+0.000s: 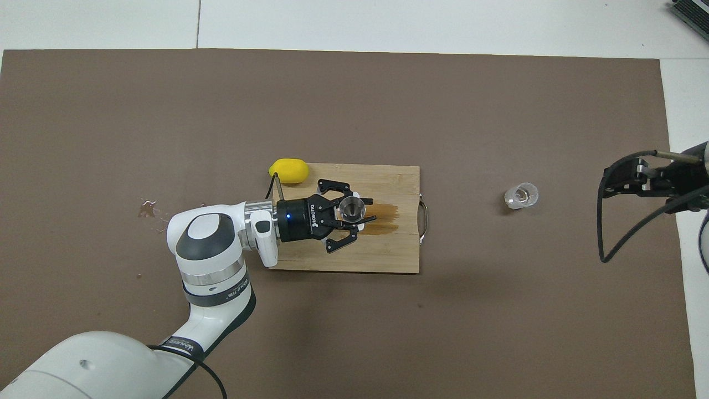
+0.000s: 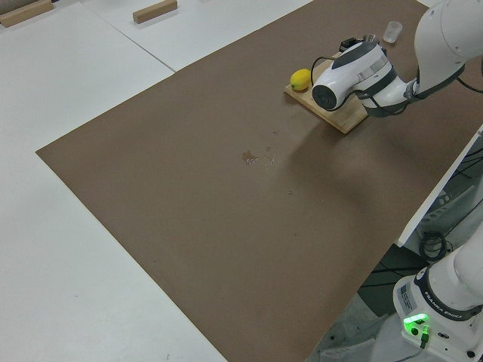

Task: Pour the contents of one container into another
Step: 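Lower the glass cup onto the cutting board and open the left gripper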

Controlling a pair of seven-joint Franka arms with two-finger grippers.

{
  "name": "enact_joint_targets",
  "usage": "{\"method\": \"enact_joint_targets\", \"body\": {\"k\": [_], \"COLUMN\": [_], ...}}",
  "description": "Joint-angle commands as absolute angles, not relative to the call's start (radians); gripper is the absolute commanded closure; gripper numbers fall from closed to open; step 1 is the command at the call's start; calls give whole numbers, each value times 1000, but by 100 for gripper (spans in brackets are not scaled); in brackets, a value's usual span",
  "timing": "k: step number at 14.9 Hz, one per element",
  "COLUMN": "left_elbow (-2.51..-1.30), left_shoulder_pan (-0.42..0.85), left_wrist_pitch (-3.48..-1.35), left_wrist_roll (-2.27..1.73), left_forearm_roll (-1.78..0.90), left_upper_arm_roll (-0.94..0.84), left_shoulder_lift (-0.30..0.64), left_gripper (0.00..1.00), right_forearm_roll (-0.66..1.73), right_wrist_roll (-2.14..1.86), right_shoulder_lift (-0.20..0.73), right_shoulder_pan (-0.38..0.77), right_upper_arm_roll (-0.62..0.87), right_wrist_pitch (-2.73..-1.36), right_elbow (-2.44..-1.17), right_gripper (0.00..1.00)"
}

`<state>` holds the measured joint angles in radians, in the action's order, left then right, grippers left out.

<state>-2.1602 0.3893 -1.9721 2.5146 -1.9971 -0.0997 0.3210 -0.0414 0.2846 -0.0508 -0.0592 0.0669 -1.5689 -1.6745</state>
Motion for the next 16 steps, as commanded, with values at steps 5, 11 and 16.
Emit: {"method": "enact_joint_targets", "body": {"k": [5, 11, 16], "left_elbow": [-2164, -2164, -2164], "left_shoulder_pan": [430, 430, 431], "left_wrist_pitch": [-1996, -2020, -2026], "left_wrist_roll": [2718, 2772, 2772], "left_forearm_roll": [-2077, -2106, -2108], "left_upper_arm_roll": [-86, -86, -87], "left_shoulder_lift": [347, 367, 380], "left_gripper": [64, 64, 62], "right_forearm_roll": [-17, -17, -17], "right_wrist_roll": [268, 268, 268], "right_shoulder_lift": [-71, -71, -71], "right_shoulder_pan": [-72, -72, -72], "right_upper_arm_roll": [71, 71, 71], "right_wrist_pitch": [-1578, -1578, -1578], "right_elbow": [-1697, -1695, -1695], "right_gripper": [0, 0, 0]}}
